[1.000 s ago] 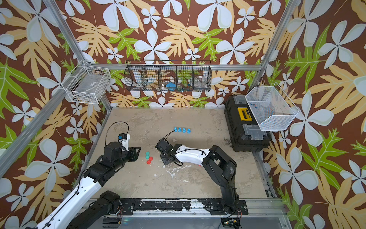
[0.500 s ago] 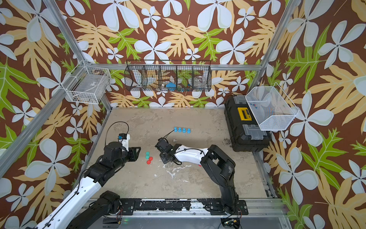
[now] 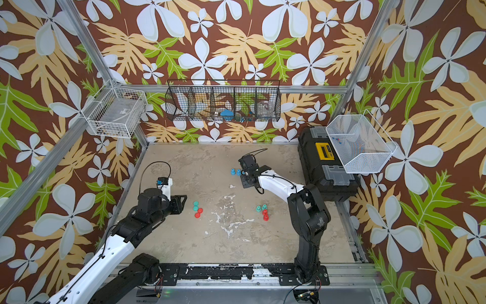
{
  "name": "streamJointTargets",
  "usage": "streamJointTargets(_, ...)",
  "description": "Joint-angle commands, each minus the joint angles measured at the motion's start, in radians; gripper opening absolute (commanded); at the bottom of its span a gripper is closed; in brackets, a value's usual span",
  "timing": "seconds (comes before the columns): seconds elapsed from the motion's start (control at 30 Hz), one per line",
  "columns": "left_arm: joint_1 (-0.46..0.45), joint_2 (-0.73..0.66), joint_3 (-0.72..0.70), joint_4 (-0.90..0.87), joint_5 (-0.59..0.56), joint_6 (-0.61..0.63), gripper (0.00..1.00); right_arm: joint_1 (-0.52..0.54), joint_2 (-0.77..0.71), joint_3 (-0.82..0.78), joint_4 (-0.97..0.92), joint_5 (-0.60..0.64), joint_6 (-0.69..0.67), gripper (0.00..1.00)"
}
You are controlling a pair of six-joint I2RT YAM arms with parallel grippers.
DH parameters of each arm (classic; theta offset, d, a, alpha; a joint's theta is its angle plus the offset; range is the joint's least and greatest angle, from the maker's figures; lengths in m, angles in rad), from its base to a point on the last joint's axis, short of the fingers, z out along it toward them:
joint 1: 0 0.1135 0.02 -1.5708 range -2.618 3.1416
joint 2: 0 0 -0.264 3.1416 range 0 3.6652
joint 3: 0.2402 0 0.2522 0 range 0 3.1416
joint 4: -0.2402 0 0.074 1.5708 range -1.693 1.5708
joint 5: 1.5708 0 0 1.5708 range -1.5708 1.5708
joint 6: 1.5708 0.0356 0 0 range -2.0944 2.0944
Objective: Close the stamp cap
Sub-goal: Place the stamp at the center of the board.
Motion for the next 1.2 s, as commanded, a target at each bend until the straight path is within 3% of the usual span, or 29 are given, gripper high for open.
streamJointTargets(0.0,0.001,-0.003,-0.002,0.007,-0.003,0.005,0.41,-0.060,0.010,0.018,-0.001,-0.029,-0.026,0.09)
streamJointTargets(0.23,0.001,-0.002,-0.003,0.008,-0.005,0.006,0.42,-0.124,0.107,0.114,-0.006,-0.035,-0.033,0.09)
streamJointTargets(0.6,0.000,0.000,-0.003,0.007,-0.006,0.005,0.42,-0.132,0.258,0.239,-0.022,-0.036,-0.035,0.08)
streamJointTargets(0.93,0.001,0.002,-0.002,0.005,-0.009,0.006,0.42,-0.131,0.285,0.264,-0.029,-0.040,-0.032,0.09)
streamJointTargets(1.17,0.001,0.000,-0.002,0.006,-0.009,0.006,0.42,-0.131,0.291,0.280,-0.044,-0.045,-0.033,0.15)
